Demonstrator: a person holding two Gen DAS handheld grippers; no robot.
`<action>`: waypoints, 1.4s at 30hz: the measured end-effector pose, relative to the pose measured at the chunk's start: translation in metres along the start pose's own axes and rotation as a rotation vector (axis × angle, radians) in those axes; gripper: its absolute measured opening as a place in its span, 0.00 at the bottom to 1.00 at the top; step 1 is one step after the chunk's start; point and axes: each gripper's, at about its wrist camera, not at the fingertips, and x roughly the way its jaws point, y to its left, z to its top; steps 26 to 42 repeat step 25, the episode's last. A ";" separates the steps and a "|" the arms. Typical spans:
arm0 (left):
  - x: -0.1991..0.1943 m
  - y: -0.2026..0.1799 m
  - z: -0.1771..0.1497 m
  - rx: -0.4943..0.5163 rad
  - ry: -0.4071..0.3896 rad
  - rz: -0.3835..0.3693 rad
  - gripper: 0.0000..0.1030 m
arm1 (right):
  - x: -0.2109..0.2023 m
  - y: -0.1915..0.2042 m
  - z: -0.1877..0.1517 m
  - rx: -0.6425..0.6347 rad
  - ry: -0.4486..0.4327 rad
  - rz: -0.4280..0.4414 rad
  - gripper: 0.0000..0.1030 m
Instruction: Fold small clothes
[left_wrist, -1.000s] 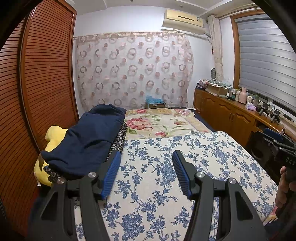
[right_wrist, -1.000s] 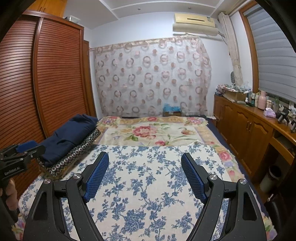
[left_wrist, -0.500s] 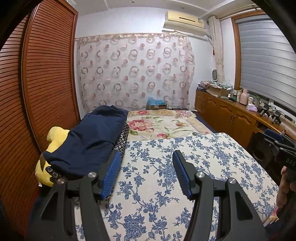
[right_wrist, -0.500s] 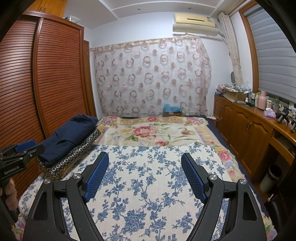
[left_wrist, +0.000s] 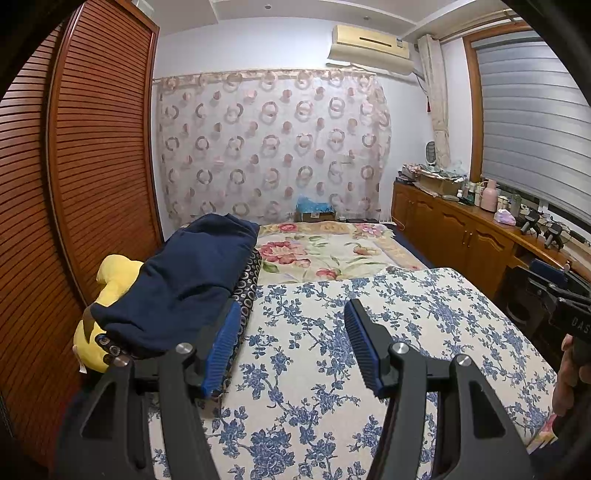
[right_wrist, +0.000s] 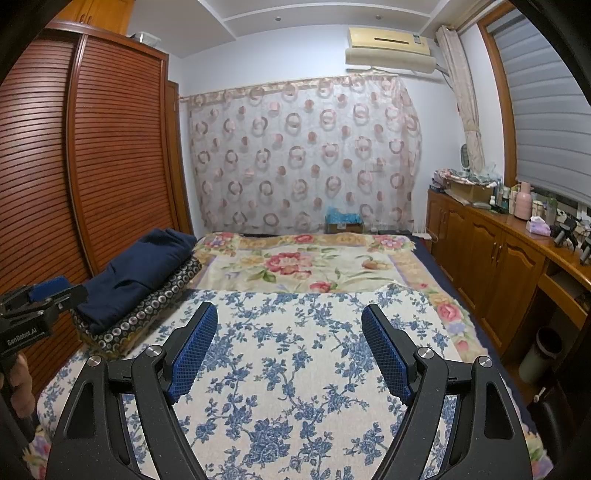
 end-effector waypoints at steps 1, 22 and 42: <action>0.000 0.001 0.000 0.000 -0.001 0.000 0.56 | 0.000 -0.001 0.000 0.000 0.001 0.001 0.80; -0.001 0.000 -0.001 0.000 -0.003 0.003 0.56 | 0.000 0.000 0.000 0.000 0.000 0.001 0.80; -0.001 0.001 0.000 0.000 -0.004 0.003 0.56 | 0.000 0.000 0.000 -0.001 0.000 0.000 0.80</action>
